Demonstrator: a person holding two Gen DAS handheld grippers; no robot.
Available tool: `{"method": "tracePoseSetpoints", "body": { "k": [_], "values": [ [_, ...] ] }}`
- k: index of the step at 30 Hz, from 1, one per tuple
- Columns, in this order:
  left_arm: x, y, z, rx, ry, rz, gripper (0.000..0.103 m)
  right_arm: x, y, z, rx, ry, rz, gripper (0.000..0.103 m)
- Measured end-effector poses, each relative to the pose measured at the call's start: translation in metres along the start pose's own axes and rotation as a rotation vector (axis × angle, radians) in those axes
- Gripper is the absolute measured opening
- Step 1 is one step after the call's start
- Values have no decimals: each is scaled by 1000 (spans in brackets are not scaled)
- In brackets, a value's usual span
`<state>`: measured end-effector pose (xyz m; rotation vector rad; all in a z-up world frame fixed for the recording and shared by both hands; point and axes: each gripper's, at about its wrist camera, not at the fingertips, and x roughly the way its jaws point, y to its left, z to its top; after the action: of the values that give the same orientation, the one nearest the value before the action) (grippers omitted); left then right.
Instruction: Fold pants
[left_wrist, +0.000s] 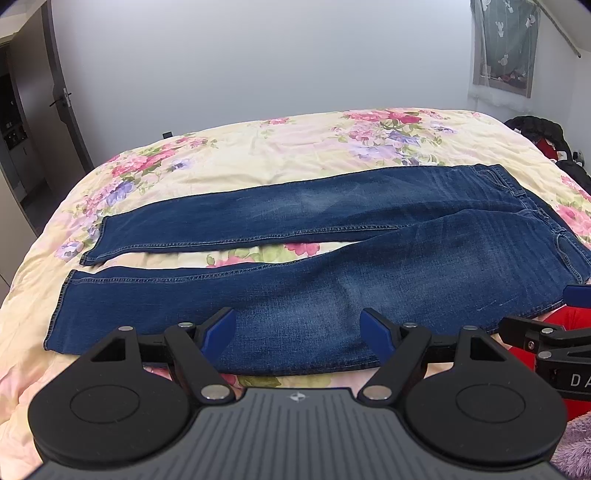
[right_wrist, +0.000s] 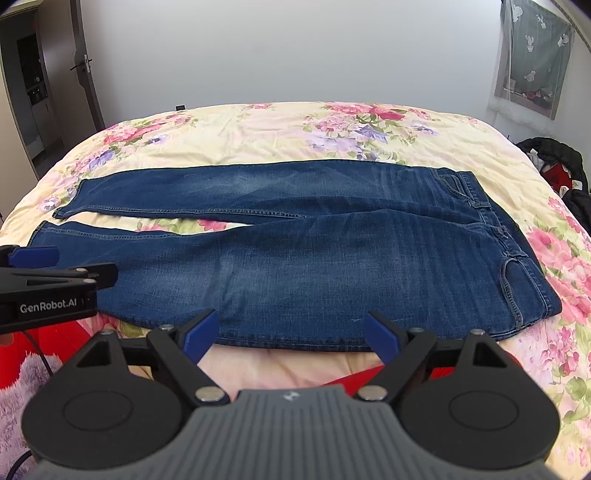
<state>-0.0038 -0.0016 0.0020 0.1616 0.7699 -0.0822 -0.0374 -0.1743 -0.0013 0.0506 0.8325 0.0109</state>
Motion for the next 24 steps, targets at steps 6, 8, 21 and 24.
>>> {"method": "tracePoseSetpoints", "body": {
  "k": [6,8,21,24],
  "values": [
    [-2,1,1,3,0,-3,90,0,0,0,-1,-2,0,82],
    [-2,1,1,3,0,-3,90,0,0,-1,-1,-3,0,82],
    [-6,2,2,3,-7,-7,90,0,1,-1,-2,-3,-1,82],
    [-6,2,2,3,-7,-8,90,0,1,-1,-3,-4,0,82]
  ]
}}
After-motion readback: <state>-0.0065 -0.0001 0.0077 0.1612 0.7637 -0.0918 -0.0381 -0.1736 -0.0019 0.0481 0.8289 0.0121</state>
